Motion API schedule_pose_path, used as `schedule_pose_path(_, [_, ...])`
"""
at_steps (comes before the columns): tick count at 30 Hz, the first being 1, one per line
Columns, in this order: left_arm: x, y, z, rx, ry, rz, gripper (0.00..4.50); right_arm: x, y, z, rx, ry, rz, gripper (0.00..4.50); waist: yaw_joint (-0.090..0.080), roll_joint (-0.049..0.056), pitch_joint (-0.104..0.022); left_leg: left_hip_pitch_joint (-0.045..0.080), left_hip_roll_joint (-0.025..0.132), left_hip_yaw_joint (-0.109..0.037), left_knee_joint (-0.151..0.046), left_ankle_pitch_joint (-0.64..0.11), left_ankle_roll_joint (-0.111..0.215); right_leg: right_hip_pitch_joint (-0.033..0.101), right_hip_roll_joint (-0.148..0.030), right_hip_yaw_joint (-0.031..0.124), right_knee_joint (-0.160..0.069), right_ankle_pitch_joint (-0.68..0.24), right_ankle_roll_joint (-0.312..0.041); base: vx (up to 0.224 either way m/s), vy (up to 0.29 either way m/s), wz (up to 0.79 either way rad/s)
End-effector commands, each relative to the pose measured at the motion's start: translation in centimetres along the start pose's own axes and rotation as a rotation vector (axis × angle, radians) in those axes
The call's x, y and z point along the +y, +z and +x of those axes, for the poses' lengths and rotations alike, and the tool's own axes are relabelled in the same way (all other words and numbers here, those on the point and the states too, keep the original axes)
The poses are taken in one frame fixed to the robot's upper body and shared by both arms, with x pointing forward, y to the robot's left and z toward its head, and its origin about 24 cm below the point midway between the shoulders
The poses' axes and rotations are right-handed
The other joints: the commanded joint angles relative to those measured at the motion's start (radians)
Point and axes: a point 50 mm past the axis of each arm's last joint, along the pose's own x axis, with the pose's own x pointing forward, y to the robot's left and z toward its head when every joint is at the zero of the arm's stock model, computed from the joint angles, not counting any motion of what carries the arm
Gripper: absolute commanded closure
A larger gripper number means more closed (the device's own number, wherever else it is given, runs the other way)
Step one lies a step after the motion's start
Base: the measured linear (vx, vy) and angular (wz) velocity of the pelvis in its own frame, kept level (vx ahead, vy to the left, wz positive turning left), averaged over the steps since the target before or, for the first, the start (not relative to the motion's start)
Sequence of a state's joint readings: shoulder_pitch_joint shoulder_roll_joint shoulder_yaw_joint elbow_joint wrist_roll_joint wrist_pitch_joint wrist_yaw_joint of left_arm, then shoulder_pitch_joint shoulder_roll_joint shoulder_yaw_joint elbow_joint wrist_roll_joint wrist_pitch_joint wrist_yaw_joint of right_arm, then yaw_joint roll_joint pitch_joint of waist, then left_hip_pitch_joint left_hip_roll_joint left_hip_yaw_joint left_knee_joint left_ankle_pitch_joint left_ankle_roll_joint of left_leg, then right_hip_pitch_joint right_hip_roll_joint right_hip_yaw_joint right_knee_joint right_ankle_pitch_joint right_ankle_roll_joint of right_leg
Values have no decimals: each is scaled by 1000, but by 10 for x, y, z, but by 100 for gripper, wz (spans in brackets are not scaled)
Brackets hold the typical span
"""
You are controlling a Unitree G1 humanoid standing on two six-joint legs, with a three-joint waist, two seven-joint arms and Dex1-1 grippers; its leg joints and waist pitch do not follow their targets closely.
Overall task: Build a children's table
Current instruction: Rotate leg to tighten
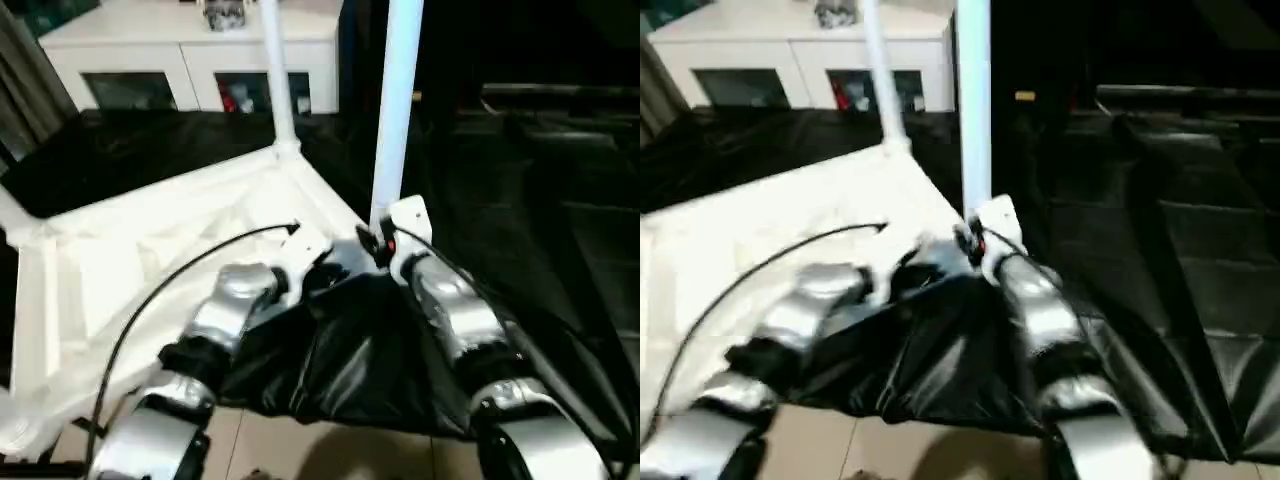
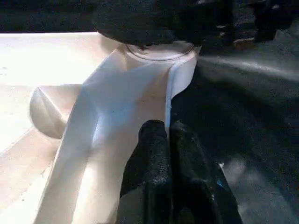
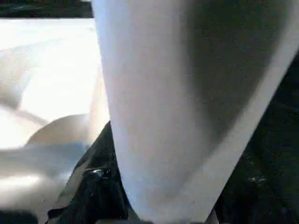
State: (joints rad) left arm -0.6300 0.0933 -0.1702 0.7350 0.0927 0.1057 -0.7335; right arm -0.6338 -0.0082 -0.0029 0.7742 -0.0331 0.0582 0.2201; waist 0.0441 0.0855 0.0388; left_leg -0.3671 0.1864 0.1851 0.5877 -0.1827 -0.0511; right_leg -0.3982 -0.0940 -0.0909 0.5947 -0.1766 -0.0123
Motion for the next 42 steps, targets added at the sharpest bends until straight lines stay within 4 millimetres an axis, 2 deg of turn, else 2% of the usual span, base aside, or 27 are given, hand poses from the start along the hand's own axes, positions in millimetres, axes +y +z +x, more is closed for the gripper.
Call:
schedule_pose_path(1, [-4, 33, 14, -143, 89, 6, 450, 57, -12, 7, 48, 147, 70, 253, -3, -20, -56, 5, 34, -18, -70, -239, 48, 46, -61, 47, -84, -283, -182, 0, 0, 0])
schedule_pose_path(3, [-5, 33, 15, -147, 80, 17, 450, 60, -11, 8, 35, 146, 62, 253, -2, -17, -56, 4, 34, -18, -69, -226, 59, 46, -60, 46, -82, -268, -186, 0, 0, 0])
schedule_pose_path(4, [-5, 33, 15, -147, 80, 17, 450, 60, -11, 8, 35, 146, 62, 197, -2, -16, -56, 3, 34, -18, -70, -222, 64, 47, -59, 46, -81, -256, -188, 0, 0, 0])
schedule_pose_path(7, [-5, 30, 11, -151, 60, 39, 450, 58, -9, 8, 6, 138, 101, 177, -4, -14, -54, 1, 35, -19, -72, -253, 64, 47, -61, 45, -83, -278, -186, 0, 0, 0])
schedule_pose_path(8, [-3, 28, 9, -150, 56, 41, 450, 56, -8, 8, -2, 136, 97, 163, -4, 1, -53, 2, 35, -22, -74, -260, 60, 47, -61, 44, -82, -281, -185, 0, 0, 0])
schedule_pose_path(10, [0, 27, 5, -147, 49, 43, 450, 51, -6, 7, -18, 134, 72, 147, -15, -7, -54, 1, 34, -22, -75, -277, 55, 49, -58, 42, -83, -271, -188, 0, 0, 0])
schedule_pose_path(11, [1, 26, 4, -146, 46, 46, 450, 47, -6, 7, -25, 125, 55, 137, -16, -1, -56, 0, 34, -22, -73, -269, 56, 51, -59, 43, -80, -258, -191, 0, 0, 0])
schedule_pose_path(14, [6, 24, -2, -155, 30, 58, 450, 30, -2, 5, -59, 93, 8, 115, -18, 1, -57, 1, 34, -19, -69, -245, 67, 50, -59, 43, -78, -217, -211, 0, 0, 0])
schedule_pose_path(15, [7, 25, -3, -164, 28, 60, 450, 25, -1, 4, -68, 96, 3, 92, -18, -2, -59, -1, 34, -18, -67, -229, 75, 52, -58, 43, -75, -196, -217, 0, 0, 0])
schedule_pose_path(18, [10, 24, -8, -179, 5, 57, 450, 10, 0, -2, -71, 172, -34, 80, -14, -7, -60, -5, 34, -15, -60, -181, 110, 55, -59, 42, -68, -147, -238, 0, 0, 0])
schedule_pose_path(19, [11, 22, -12, -176, -24, 65, 450, 4, -1, -6, -56, 247, -58, 65, -12, -18, -60, -7, 34, -14, -58, -168, 123, 56, -60, 42, -67, -150, -240, 0, 0, 0])
schedule_pose_path(20, [11, 22, -13, -176, -26, 65, 450, 4, -1, -6, -54, 254, -61, 53, -10, -16, -59, -6, 34, -14, -58, -165, 129, 56, -59, 41, -68, -156, -239, 0, 0, 0])
schedule_pose_path(21, [10, 22, -15, -180, -55, 67, 450, 2, -1, -9, -46, 306, -75, 53, -11, -36, -60, -7, 36, -10, -56, -154, 141, 56, -57, 42, -68, -158, -236, 0, 0, 0])
schedule_pose_path(22, [10, 20, -20, -177, -93, 72, 450, -1, -1, -12, -37, 375, -76, 46, -4, -46, -59, -10, 36, -10, -55, -140, 149, 57, -58, 42, -65, -166, -235, 0, 0, 0])
schedule_pose_path(24, [11, 17, -31, -171, -164, 83, 450, -5, 0, -20, -27, 503, -102, 36, 4, -31, -57, -8, 40, -11, -54, -141, 150, 55, -62, 41, -64, -200, -229, 0, 0, 0])
schedule_pose_path(26, [12, 16, -37, -164, -196, 88, 450, -5, 0, -24, -24, 579, -130, 22, 4, -31, -56, -6, 45, -10, -54, -143, 147, 47, -58, 42, -63, -195, -234, 0, 0, 0])
schedule_pose_path(27, [12, 15, -38, -162, -200, 89, 450, -5, 0, -25, -22, 589, -134, 22, 7, -52, -55, -10, 45, -10, -56, -140, 146, 51, -61, 44, -58, -201, -234, 0, 0, 0])
schedule_pose_path(29, [14, 10, -51, -139, -251, 99, 450, -7, 0, -33, -4, 711, -180, 22, 11, -45, -55, -6, 50, -11, -57, -142, 133, 46, -60, 45, -56, -208, -234, 0, 0, 0])
schedule_pose_path(31, [17, 7, -61, -126, -279, 113, 450, -8, -2, -39, 24, 810, -224, 22, 16, -52, -54, -7, 50, -8, -53, -128, 134, 42, -58, 47, -51, -168, -246, 0, 0, 0])
schedule_pose_path(32, [17, 7, -61, -126, -279, 113, 450, -8, -2, -39, 24, 810, -224, 22, 18, -52, -56, -8, 49, -9, -52, -117, 135, 43, -59, 47, -47, -152, -249, 0, 0, 0])
schedule_pose_path(33, [17, 6, -64, -122, -287, 117, 450, -9, -3, -41, 35, 845, -233, 22, 20, -59, -52, -10, 49, -6, -52, -112, 142, 39, -58, 48, -47, -143, -252, 0, 0, 0])
schedule_pose_path(36, [17, 4, -74, -102, -337, 123, 450, -9, -5, -49, 79, 958, -261, 22, 24, -57, -48, -8, 50, -6, -53, -141, 130, 37, -59, 49, -50, -181, -249, 0, 0, 0])
schedule_pose_path(38, [17, 3, -77, -98, -351, 122, 450, -9, -4, -50, 84, 983, -264, 22, 26, -61, -46, -7, 50, -7, -55, -157, 117, 37, -59, 51, -51, -205, -242, 0, 0, 0])
schedule_pose_path(39, [16, 3, -79, -96, -369, 119, 450, -9, -3, -52, 86, 1009, -263, 22, 27, -56, -46, -5, 52, -8, -57, -166, 107, 38, -59, 51, -52, -213, -241, 0, 0, 0])
schedule_pose_path(42, [13, 1, -83, -85, -405, 116, 450, -8, 0, -55, 86, 1055, -258, 37, 26, -58, -47, -3, 52, -8, -57, -169, 99, 37, -57, 52, -49, -187, -253, 0, 0, 0])
